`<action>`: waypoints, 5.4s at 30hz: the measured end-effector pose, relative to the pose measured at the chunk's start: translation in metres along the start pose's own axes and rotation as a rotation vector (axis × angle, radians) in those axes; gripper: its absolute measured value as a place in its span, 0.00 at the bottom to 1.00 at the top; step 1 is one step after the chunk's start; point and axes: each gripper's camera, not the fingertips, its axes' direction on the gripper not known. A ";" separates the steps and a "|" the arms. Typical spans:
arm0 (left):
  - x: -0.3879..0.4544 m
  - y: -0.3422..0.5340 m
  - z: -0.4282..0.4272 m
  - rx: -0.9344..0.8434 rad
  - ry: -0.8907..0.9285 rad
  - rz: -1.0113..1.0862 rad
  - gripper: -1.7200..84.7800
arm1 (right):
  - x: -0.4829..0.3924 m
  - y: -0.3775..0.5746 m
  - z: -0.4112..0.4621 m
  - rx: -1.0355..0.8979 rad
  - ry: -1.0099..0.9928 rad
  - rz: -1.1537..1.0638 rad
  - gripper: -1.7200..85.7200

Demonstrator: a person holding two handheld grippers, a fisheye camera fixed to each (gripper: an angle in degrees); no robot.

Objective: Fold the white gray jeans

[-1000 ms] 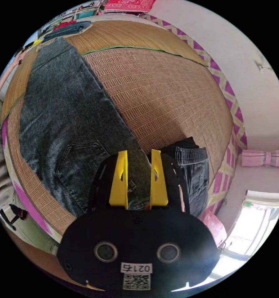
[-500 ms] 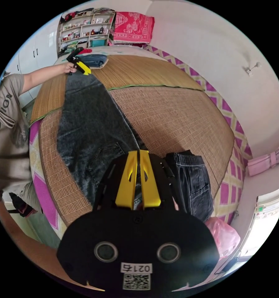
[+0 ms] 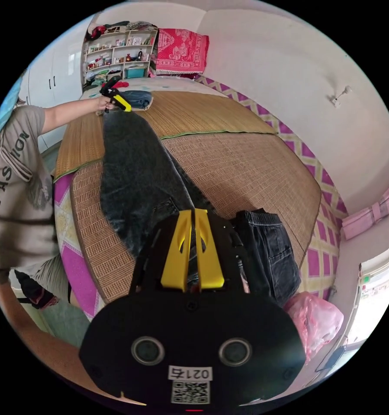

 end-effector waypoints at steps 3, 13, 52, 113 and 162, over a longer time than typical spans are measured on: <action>0.073 0.034 -0.052 0.030 0.022 0.083 0.01 | -0.020 0.037 -0.031 0.060 -0.021 0.008 0.01; 0.205 0.173 -0.070 0.023 0.115 -0.086 0.01 | -0.131 0.187 -0.048 0.053 -0.183 0.095 0.01; 0.160 0.387 -0.142 0.457 0.192 -0.783 0.08 | -0.122 0.522 -0.044 0.434 -0.231 1.349 0.16; 0.245 0.341 -0.102 0.260 -0.333 -0.929 0.09 | -0.256 0.299 0.048 0.062 0.351 1.058 0.14; 0.047 0.290 -0.186 0.224 -0.066 -1.087 0.01 | -0.086 0.426 -0.043 0.630 -0.354 1.460 0.02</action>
